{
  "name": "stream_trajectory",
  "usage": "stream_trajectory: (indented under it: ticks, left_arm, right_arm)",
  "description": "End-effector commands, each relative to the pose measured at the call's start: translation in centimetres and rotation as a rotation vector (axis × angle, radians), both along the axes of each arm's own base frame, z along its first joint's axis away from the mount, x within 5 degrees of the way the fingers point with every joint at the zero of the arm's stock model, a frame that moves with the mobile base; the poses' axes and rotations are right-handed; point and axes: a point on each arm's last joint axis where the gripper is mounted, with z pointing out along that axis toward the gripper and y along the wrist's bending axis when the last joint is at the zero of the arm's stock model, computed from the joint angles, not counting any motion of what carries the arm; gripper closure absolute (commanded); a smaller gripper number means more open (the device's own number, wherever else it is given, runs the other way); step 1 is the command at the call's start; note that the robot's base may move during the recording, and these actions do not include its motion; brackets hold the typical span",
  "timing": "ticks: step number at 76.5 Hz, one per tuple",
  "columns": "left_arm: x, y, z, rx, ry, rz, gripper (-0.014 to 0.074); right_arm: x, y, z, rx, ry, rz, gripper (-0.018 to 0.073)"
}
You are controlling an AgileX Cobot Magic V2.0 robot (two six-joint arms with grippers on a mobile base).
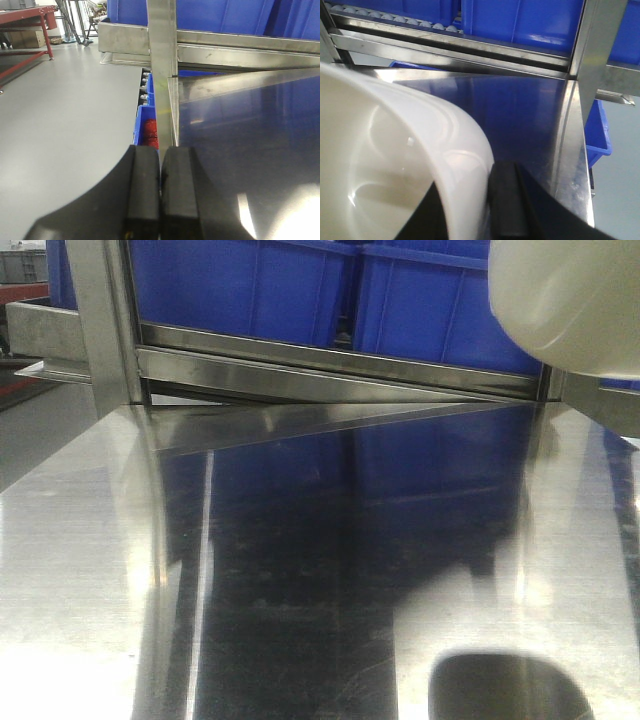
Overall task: Move white bin to right shelf second layer
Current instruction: 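Lift the white bin off the table with the right gripper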
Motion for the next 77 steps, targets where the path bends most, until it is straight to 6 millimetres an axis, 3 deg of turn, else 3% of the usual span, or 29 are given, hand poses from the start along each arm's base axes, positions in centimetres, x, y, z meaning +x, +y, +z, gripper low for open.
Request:
stream_trajectory:
  ticks: [1, 77]
  left_arm:
    - [0.07, -0.04, -0.38, -0.011, -0.064, -0.006, 0.0512]
    - [0.07, -0.04, -0.38, -0.011, -0.064, -0.006, 0.0512]
  right_arm:
    - [-0.08, -0.06, 2.11, 0.025, -0.134, 0.002, 0.0503]
    - [-0.08, -0.06, 2.11, 0.025, -0.134, 0.002, 0.0503]
